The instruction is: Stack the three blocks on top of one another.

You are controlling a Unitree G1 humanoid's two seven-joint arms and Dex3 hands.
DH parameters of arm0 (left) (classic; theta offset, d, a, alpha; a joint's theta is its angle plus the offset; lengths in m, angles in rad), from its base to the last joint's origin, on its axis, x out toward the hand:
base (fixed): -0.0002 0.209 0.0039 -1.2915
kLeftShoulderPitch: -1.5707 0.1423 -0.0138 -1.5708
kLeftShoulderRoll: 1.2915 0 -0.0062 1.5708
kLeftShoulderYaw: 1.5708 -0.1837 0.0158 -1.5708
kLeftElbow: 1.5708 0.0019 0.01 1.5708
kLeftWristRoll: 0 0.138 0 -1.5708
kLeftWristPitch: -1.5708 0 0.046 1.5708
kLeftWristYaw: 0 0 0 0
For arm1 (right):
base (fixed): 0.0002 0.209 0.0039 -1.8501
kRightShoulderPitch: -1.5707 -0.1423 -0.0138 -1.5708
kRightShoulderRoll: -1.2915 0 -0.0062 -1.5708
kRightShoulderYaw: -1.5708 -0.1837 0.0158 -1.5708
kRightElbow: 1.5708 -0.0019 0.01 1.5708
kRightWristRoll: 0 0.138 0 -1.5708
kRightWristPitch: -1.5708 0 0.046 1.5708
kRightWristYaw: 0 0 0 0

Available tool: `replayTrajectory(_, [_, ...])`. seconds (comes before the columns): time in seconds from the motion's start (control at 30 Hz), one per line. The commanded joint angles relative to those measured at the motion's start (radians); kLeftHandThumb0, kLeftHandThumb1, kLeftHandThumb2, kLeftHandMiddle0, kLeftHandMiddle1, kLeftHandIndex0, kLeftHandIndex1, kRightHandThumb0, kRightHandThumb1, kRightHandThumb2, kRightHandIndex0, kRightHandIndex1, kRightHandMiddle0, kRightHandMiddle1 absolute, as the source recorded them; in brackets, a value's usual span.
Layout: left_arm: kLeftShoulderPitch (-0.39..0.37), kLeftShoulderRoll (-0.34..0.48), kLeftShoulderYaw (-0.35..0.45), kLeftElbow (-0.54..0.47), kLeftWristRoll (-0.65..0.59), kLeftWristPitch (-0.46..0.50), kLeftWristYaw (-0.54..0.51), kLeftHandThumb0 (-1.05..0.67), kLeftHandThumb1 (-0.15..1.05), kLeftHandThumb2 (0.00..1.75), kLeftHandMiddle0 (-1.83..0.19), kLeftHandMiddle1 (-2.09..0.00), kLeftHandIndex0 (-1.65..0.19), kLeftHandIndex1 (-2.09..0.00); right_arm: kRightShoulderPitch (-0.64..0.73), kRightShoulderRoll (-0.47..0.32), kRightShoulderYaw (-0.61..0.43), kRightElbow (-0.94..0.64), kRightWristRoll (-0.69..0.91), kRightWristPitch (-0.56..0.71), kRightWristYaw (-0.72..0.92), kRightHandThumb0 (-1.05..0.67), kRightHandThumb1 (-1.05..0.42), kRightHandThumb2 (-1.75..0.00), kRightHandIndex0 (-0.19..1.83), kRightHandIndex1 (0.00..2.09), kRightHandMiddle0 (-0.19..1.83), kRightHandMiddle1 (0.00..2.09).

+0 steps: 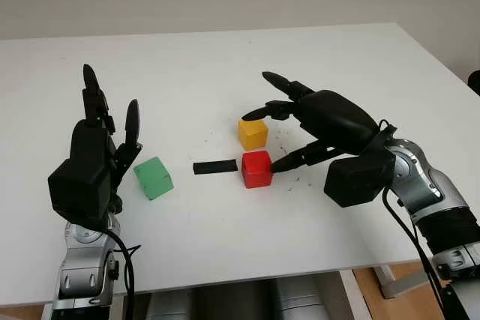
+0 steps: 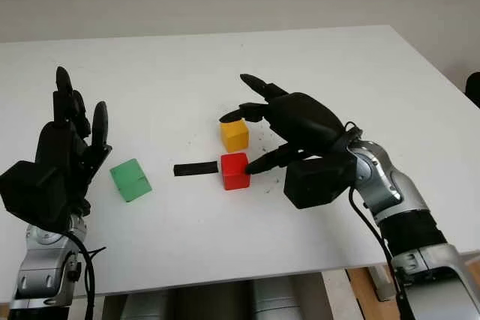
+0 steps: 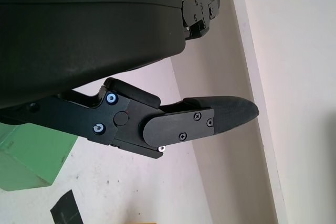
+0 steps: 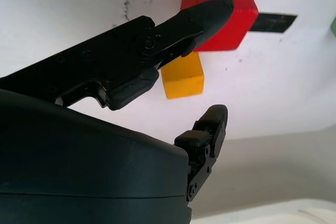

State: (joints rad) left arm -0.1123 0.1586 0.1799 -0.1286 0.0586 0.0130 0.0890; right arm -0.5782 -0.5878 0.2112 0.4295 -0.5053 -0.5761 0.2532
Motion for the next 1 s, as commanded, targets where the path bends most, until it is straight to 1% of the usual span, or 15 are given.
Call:
replayTrajectory(0.0, [0.001,0.003,-0.002,-0.013,0.009,-0.006,0.002,-0.79,1.05,0.55,0.19,-0.05,0.19,0.0,0.008,-0.016,0.005,-0.01,0.026,-0.01,0.03,-0.91,-0.91,-0.06,-0.16,0.02,0.42,0.33])
replayTrajectory(0.23, [0.006,0.0,-0.001,-0.018,0.008,-0.003,-0.002,-0.77,1.05,0.55,0.19,-0.05,0.19,0.0,0.013,-0.023,-0.004,-0.002,0.077,-0.026,0.065,-0.97,-0.91,-0.06,-0.17,0.04,0.45,0.35])
replayTrajectory(0.47, [0.009,0.0,-0.004,-0.024,0.014,0.001,-0.002,-0.79,1.05,0.55,0.19,-0.05,0.19,0.0,0.029,-0.014,0.002,0.021,0.069,-0.038,0.036,-0.92,-0.89,-0.05,-0.15,0.05,0.48,0.4])
replayTrajectory(0.57, [0.009,0.001,0.0,-0.02,0.012,-0.003,-0.002,-0.78,1.05,0.55,0.19,-0.05,0.19,0.0,0.038,-0.004,0.011,0.031,0.057,-0.034,0.019,-0.89,-0.88,-0.05,-0.14,0.05,0.39,0.61])
replayTrajectory(0.67, [0.008,0.004,0.0,-0.021,0.015,0.0,-0.002,-0.78,1.05,0.55,0.19,-0.05,0.19,0.0,0.044,0.011,0.018,0.054,0.04,-0.047,-0.021,-0.86,-0.87,-0.05,-0.11,0.07,0.36,0.74])
replayTrajectory(0.8, [0.004,0.001,0.001,-0.026,0.009,0.007,-0.003,-0.78,1.05,0.55,0.19,-0.05,0.19,0.0,0.046,0.026,0.034,0.096,-0.015,-0.067,-0.106,-0.79,-0.87,-0.05,-0.07,0.07,0.32,0.81])
replayTrajectory(0.97, [0.002,0.001,0.0,-0.024,0.013,0.004,0.0,-0.78,1.05,0.54,0.18,-0.05,0.19,0.0,0.035,0.033,0.05,0.137,-0.055,-0.082,-0.165,-0.76,-0.87,-0.05,-0.07,0.06,0.27,0.79])
